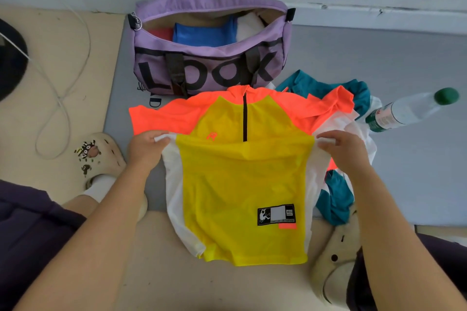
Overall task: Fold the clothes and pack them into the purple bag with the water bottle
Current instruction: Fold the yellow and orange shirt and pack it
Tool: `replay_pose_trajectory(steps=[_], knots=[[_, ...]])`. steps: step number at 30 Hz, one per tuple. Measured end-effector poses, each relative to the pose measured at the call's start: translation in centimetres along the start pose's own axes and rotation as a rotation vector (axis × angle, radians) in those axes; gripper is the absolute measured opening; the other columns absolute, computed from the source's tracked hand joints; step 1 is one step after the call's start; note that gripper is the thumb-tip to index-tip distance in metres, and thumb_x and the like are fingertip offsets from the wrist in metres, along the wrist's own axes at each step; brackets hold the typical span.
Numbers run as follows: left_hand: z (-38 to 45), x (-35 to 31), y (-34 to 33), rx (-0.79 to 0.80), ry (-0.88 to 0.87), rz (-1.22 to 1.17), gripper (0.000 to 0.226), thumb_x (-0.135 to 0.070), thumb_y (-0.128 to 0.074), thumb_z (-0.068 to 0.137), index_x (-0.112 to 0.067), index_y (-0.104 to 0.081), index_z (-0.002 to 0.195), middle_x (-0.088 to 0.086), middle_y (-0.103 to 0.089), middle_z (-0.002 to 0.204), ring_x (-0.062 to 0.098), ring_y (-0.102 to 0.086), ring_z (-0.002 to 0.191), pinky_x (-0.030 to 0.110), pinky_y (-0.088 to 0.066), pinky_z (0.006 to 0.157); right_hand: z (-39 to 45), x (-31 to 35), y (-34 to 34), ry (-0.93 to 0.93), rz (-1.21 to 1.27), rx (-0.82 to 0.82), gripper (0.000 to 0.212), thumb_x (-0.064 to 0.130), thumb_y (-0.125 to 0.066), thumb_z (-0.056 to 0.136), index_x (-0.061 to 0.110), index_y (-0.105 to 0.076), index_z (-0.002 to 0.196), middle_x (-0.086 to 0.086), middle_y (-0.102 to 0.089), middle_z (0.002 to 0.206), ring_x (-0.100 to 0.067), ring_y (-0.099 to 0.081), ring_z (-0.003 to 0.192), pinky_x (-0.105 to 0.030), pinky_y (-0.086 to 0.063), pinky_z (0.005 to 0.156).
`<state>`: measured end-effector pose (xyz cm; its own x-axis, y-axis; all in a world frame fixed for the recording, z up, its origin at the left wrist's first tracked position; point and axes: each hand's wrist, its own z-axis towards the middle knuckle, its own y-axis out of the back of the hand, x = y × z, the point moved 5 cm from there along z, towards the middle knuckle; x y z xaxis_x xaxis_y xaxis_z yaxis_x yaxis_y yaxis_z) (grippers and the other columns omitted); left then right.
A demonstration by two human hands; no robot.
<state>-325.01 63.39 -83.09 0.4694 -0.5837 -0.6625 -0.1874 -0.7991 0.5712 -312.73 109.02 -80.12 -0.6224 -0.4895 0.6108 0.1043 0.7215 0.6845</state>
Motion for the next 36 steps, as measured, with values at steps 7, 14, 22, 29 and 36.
replay_pose_trajectory(steps=[7, 14, 22, 29, 36], knots=[[0.1, -2.2, -0.1, -0.044, -0.233, 0.184, 0.034, -0.024, -0.06, 0.087, -0.005, -0.047, 0.062, 0.013, -0.039, 0.066, 0.022, -0.037, 0.063, 0.033, -0.026, 0.059, 0.9, 1.5, 0.8, 0.122, -0.025, -0.168, 0.017, 0.021, -0.075, 0.083, 0.004, -0.073, 0.086, -0.012, -0.06, 0.107, -0.023, -0.053, 0.105, -0.034, -0.042, 0.09], [0.5, -1.4, -1.0, -0.03, -0.028, -0.103, 0.026, -0.026, -0.056, 0.094, -0.006, -0.049, 0.079, 0.004, -0.037, 0.069, 0.016, -0.034, 0.063, 0.031, -0.026, 0.056, 0.9, 0.3, -0.7, -0.057, 0.26, -0.116, 0.018, 0.028, -0.061, 0.089, 0.011, -0.061, 0.083, 0.007, -0.047, 0.068, -0.011, -0.042, 0.066, -0.027, -0.035, 0.06], [1.7, 2.5, -1.1, -0.09, 0.041, 0.176, 0.028, -0.03, -0.053, 0.094, -0.012, -0.047, 0.074, 0.009, -0.049, 0.074, 0.025, -0.046, 0.071, 0.034, -0.035, 0.058, 1.6, -2.6, -0.4, -0.186, -0.002, -0.176, 0.021, 0.035, -0.055, 0.094, 0.019, -0.062, 0.104, -0.003, -0.06, 0.095, -0.022, -0.052, 0.09, -0.032, -0.04, 0.08], [1.9, -1.1, -3.0, -0.133, -0.265, 0.435, 0.011, -0.018, -0.062, 0.088, -0.009, -0.066, 0.092, 0.015, -0.059, 0.099, 0.034, -0.053, 0.1, 0.037, -0.041, 0.077, 1.3, 1.7, -1.8, 0.095, -0.414, -0.287, 0.019, 0.015, -0.058, 0.091, 0.003, -0.063, 0.105, -0.021, -0.06, 0.107, -0.039, -0.055, 0.1, -0.048, -0.043, 0.084], [1.1, -5.6, -10.8, 0.332, -0.473, 0.521, 0.034, -0.03, -0.067, 0.088, -0.017, -0.063, 0.119, 0.004, -0.061, 0.125, 0.024, -0.053, 0.119, 0.038, -0.043, 0.099, 1.2, 6.4, -8.5, 0.383, -0.41, 0.152, 0.034, 0.028, -0.074, 0.083, 0.009, -0.063, 0.108, -0.01, -0.063, 0.108, -0.032, -0.054, 0.105, -0.044, -0.042, 0.088]])
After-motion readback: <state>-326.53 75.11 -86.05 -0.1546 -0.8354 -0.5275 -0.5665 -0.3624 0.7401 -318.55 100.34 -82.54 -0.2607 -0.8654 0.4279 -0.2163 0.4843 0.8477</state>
